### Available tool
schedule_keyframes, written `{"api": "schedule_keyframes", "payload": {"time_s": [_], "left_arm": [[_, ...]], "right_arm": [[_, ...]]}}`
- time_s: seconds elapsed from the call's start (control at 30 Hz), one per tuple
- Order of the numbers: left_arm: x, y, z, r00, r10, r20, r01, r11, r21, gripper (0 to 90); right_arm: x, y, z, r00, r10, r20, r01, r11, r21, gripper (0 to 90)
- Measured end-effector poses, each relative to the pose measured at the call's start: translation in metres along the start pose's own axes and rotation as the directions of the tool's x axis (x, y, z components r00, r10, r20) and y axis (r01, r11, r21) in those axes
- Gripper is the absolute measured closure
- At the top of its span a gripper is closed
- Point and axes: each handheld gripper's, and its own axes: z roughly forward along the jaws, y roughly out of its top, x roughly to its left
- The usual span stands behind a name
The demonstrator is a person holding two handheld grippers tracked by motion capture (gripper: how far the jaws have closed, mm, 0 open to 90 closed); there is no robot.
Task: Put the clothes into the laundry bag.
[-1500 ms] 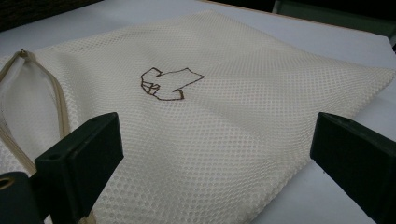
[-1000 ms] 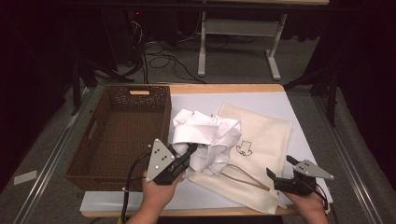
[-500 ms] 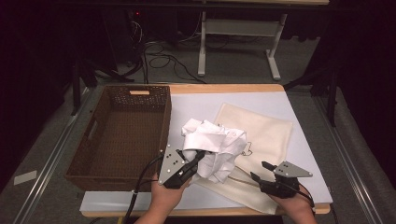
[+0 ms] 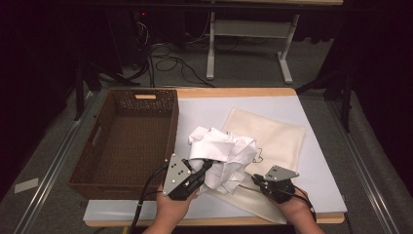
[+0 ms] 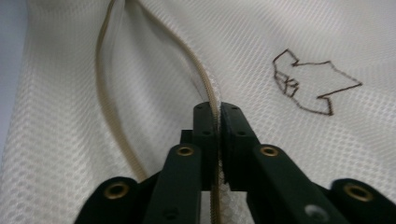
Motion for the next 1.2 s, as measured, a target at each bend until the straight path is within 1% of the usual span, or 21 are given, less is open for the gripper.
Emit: {"api": "schedule_keyframes", "payload": {"time_s": [0.03,0.07,0.1,0.17,0.2,0.27,0.3,0.33,0.43,0.47,0.57,0.6,0.7,0.73,0.8,0.87,0.97,1.03,1.1,1.13,1.2], "left_arm": [[-0.001,-0.001,-0.002,1.0,0.001,-0.001,-0.001,1.0,0.003,74.0],[-0.001,-0.003,-0.003,1.0,0.0,0.0,0.0,1.0,0.006,74.1],[-0.001,-0.004,-0.004,1.0,-0.005,0.002,0.005,0.9999,0.015,74.1],[-0.002,-0.008,-0.007,0.9994,-0.032,0.011,0.032,0.999,0.031,74.1],[-0.004,-0.009,-0.008,0.9994,-0.034,0.011,0.034,0.9989,0.034,74.1],[-0.008,-0.013,-0.011,0.9996,-0.025,0.012,0.025,0.9987,0.044,74.1],[-0.01,-0.015,-0.013,0.9998,-0.019,0.011,0.019,0.9987,0.048,74.1],[-0.013,-0.017,-0.014,0.9998,-0.016,0.012,0.015,0.9984,0.054,74.1],[-0.015,-0.02,-0.015,0.9997,-0.02,0.017,0.019,0.9972,0.073,74.1],[-0.017,-0.022,-0.015,0.9996,-0.023,0.018,0.022,0.9971,0.073,74.1],[-0.019,-0.019,-0.016,1.0,0.005,0.007,-0.006,0.9979,0.065,74.1],[-0.018,-0.014,-0.02,1.0,0.01,0.0,-0.01,0.999,0.044,74.1],[-0.016,-0.011,-0.026,1.0,-0.003,-0.008,0.003,1.0,0.008,74.2],[-0.018,-0.013,-0.026,1.0,0.0,-0.008,0.0,0.9999,0.013,74.2],[-0.019,-0.017,-0.024,1.0,-0.001,0.002,0.001,0.9995,0.031,74.2],[-0.025,-0.026,-0.017,0.9995,-0.005,0.03,0.003,0.9978,0.066,74.2],[-0.033,-0.036,-0.006,0.998,0.02,0.06,-0.027,0.9921,0.122,74.3],[-0.036,-0.044,0.002,0.9971,0.016,0.074,-0.027,0.9871,0.158,74.3],[-0.038,-0.051,0.012,0.9972,0.02,0.072,-0.034,0.9808,0.192,74.3],[-0.038,-0.054,0.016,0.9976,0.019,0.066,-0.032,0.979,0.201,74.2],[-0.034,-0.057,0.023,0.9986,0.0,0.053,-0.011,0.9758,0.218,74.2]], "right_arm": [[-0.002,0.001,0.0,1.0,0.006,-0.004,-0.006,1.0,-0.015,88.5],[-0.004,0.004,-0.001,0.9997,0.025,-0.007,-0.025,0.999,-0.031,88.9],[-0.005,0.006,-0.001,0.9994,0.034,-0.005,-0.034,0.998,-0.044,89.1],[-0.007,0.012,-0.004,0.9995,0.032,0.006,-0.032,0.997,-0.074,89.3],[-0.008,0.015,-0.004,0.9993,0.036,0.005,-0.035,0.995,-0.089,89.3],[-0.009,0.019,-0.005,0.999,0.044,0.006,-0.043,0.992,-0.117,89.3],[-0.01,0.02,-0.005,0.9991,0.041,0.006,-0.04,0.991,-0.127,89.3],[-0.01,0.022,-0.006,0.9985,0.053,0.007,-0.052,0.989,-0.14,89.3],[-0.013,0.026,-0.008,0.9978,0.064,0.019,-0.06,0.984,-0.169,89.3],[-0.013,0.027,-0.009,0.9977,0.065,0.022,-0.06,0.983,-0.174,89.4],[-0.015,0.03,-0.012,0.9974,0.067,0.027,-0.061,0.98,-0.192,89.3],[-0.016,0.03,-0.013,0.9974,0.066,0.028,-0.06,0.978,-0.199,89.3],[-0.018,0.028,-0.013,0.9966,0.079,0.026,-0.072,0.976,-0.204,89.2],[-0.018,0.028,-0.013,0.996,0.086,0.023,-0.08,0.975,-0.205,89.2],[-0.019,0.028,-0.014,0.9955,0.092,0.022,-0.086,0.974,-0.21,89.2],[-0.019,0.029,-0.015,0.9945,0.103,0.02,-0.097,0.973,-0.212,89.3],[-0.019,0.032,-0.019,0.9935,0.11,0.03,-0.1,0.968,-0.232,89.3],[-0.019,0.033,-0.021,0.9932,0.113,0.03,-0.102,0.963,-0.251,89.3],[-0.019,0.035,-0.024,0.9918,0.127,0.018,-0.117,0.956,-0.269,89.4],[-0.019,0.035,-0.026,0.992,0.124,0.019,-0.114,0.954,-0.277,89.4],[-0.018,0.036,-0.028,0.9924,0.122,0.018,-0.111,0.95,-0.291,89.4]]}}
